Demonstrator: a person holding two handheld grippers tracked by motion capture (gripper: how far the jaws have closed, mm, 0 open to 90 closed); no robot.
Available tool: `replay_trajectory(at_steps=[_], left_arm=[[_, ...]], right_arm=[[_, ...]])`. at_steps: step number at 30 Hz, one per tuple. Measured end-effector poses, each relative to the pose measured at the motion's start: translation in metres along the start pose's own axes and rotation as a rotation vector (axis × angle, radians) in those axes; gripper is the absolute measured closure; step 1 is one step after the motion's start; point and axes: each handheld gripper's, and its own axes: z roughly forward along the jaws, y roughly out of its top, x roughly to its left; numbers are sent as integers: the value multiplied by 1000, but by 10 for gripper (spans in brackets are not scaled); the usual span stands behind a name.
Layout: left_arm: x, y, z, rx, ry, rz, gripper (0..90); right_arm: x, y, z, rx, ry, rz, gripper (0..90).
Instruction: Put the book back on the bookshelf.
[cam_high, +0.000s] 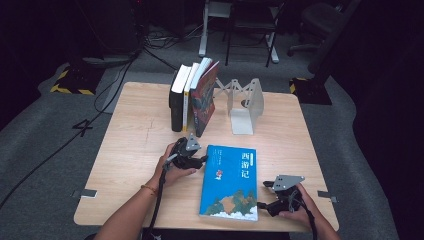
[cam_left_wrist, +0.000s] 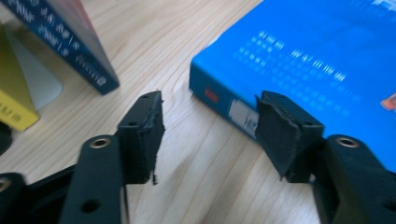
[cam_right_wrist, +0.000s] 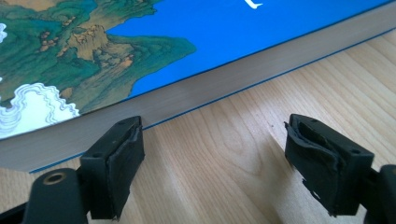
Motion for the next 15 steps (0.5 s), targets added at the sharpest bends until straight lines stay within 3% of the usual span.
replay_trajectory(at_steps=[5,12,15], left_arm=[[-6,-10,-10,54,2,40,330],[-12,-25,-33,67,-30,34,296],[-20,-39,-46,95,-50,54,279]], right_arm=[[4,2,0,-2,-10,-14,214],[4,4,-6,-27,-9,-3,239],[4,4,-6,-21,-11,-14,246]])
